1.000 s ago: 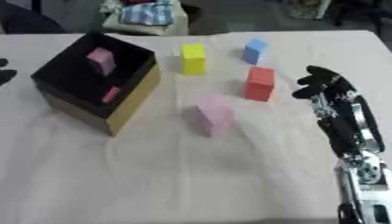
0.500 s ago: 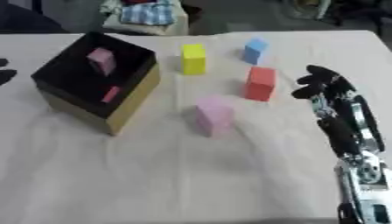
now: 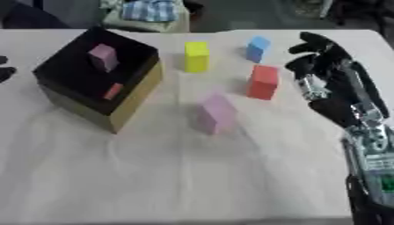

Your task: Pick up objects on the table and place them in the box.

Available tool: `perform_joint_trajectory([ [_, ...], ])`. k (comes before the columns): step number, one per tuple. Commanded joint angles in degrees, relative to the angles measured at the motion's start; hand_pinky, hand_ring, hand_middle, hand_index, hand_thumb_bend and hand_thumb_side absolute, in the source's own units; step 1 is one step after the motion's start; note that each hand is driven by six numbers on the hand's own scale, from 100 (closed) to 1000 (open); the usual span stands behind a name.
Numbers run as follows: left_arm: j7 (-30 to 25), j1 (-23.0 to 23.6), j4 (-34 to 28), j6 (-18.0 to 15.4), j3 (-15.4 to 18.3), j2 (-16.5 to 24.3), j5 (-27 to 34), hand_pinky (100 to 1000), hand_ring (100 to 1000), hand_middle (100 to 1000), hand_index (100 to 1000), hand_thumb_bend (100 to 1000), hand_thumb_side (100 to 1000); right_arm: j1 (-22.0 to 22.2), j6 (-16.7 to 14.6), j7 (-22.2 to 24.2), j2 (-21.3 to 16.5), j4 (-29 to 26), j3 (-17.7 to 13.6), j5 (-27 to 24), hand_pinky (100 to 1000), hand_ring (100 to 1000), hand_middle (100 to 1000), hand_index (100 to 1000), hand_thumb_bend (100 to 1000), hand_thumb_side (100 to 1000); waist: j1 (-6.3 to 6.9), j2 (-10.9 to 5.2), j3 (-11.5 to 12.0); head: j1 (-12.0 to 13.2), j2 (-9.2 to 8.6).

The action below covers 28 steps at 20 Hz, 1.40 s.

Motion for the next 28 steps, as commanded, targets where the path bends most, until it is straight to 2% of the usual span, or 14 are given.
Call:
perform_joint_trajectory([
  [1,-0.28,-0.35,-0.93,-0.10,-0.12,1.05,-0.27,846,701,693,876,100,685,-4.09,-2.96,3.03,-6.26,2.80,3.65,3.06,744,762,810,972,100,530,-0.79,-0.74,0.21,-0.34,0.50],
  [4,-0.44,-0.42,-0.86,-0.13,-0.31,1.07,-0.24,846,701,693,876,100,684,-8.21,-5.70,5.77,-10.64,5.45,6.94,3.52,750,782,829,981,100,542,-0.79,-0.80,0.55,-0.78,0.56],
  [10,-0.67,-0.54,-0.75,-0.20,-0.49,1.26,-0.22,846,702,693,876,100,684,-14.94,-11.24,11.31,-14.47,11.98,12.96,3.70,762,818,861,990,251,497,-0.87,-0.84,1.03,-1.22,0.66],
  [21,-0.89,-0.47,-0.69,-0.17,-0.64,1.44,-0.36,846,702,693,876,100,685,-21.62,-21.16,20.22,-15.18,20.91,17.46,9.67,790,881,912,1000,411,481,-1.53,-0.86,1.52,-1.54,0.81],
  [28,-0.85,-0.37,-0.74,-0.14,-0.58,1.55,-0.40,846,701,692,876,100,686,-23.57,-27.37,22.35,-14.03,24.92,19.23,14.59,801,902,928,1000,438,474,-1.73,-0.83,1.62,-1.73,0.81],
])
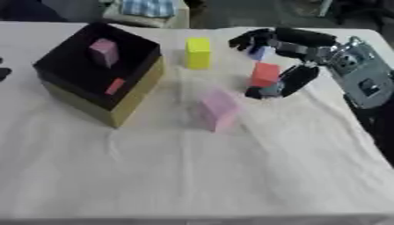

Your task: Pick up objects on the table and place them in the box.

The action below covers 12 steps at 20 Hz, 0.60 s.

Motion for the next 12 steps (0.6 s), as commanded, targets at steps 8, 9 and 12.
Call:
perform_joint_trajectory([
  [8,-0.15,-0.23,-0.78,-0.15,0.06,1.48,-0.37,846,701,692,876,100,686,-3.71,-15.73,10.20,2.22,5.49,1.28,7.69,883,936,946,1000,447,489,-0.83,-0.94,-0.01,-0.58,0.31],
  [9,-0.17,-0.23,-0.79,-0.15,0.05,1.47,-0.37,846,701,692,876,100,686,-3.83,-16.23,10.32,2.61,5.97,1.50,8.46,884,936,946,1000,446,490,-0.83,-0.95,0.02,-0.60,0.31],
  [12,-0.16,-0.20,-0.80,-0.15,0.06,1.50,-0.35,846,701,691,876,100,686,-3.90,-17.42,10.60,3.73,7.39,2.14,10.27,885,936,945,1000,437,501,-0.87,-0.94,0.10,-0.72,0.31],
])
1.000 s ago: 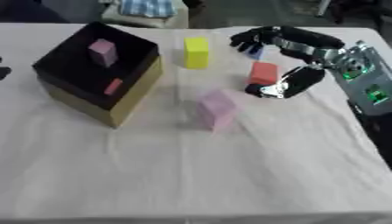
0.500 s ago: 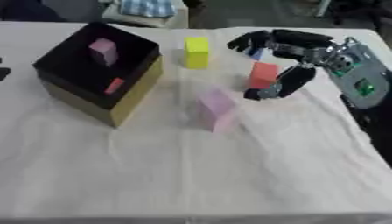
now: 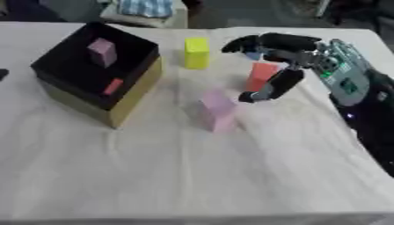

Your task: Pick up objects on the table and place them in the box.

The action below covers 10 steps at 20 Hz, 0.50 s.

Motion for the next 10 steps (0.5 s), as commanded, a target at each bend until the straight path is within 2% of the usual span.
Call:
perform_joint_trajectory([
  [1,-0.16,-0.32,-0.79,-0.15,0.06,1.27,-0.19,846,701,691,876,100,686,-1.32,-14.58,13.66,0.20,0.91,0.24,2.00,885,936,944,1000,437,501,-0.84,-0.93,0.05,-0.17,0.30],
  [7,-0.30,-0.33,-0.84,-0.12,-0.05,1.21,-0.16,847,701,691,876,100,688,-0.84,-14.70,14.64,1.78,1.94,1.54,3.13,885,934,939,1000,414,514,-1.00,-0.86,0.31,-0.34,0.30],
  [8,-0.29,-0.33,-0.86,-0.12,-0.02,1.22,-0.16,847,701,691,876,100,689,-0.71,-14.70,14.88,1.90,2.08,1.69,3.17,885,934,937,1000,433,504,-1.02,-0.84,0.37,-0.36,0.30],
  [10,-0.28,-0.29,-0.86,-0.10,-0.01,1.22,-0.15,847,701,691,876,100,688,-0.44,-14.70,15.40,2.06,2.27,1.99,3.20,884,933,936,1000,406,515,-1.09,-0.81,0.45,-0.38,0.30],
])
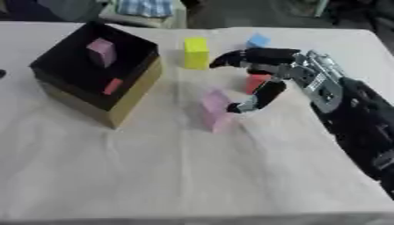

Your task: Pick up objects on the table and place them in the box.

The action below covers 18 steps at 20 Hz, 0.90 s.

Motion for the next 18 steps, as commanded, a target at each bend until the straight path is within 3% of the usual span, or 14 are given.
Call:
perform_joint_trajectory([
  [1,-0.25,-0.29,-0.87,-0.10,0.00,1.19,-0.15,847,701,691,876,100,688,-0.58,-14.80,15.53,-0.58,-0.03,0.06,0.26,884,933,936,1000,405,516,-0.74,-0.80,0.03,-0.19,0.30],
  [18,-0.43,-0.44,-0.99,-0.07,-0.12,0.96,-0.10,847,699,690,876,100,688,0.32,-14.80,18.92,1.63,4.07,-0.51,4.21,862,909,907,989,360,526,-0.76,-0.69,0.51,-0.79,0.30],
])
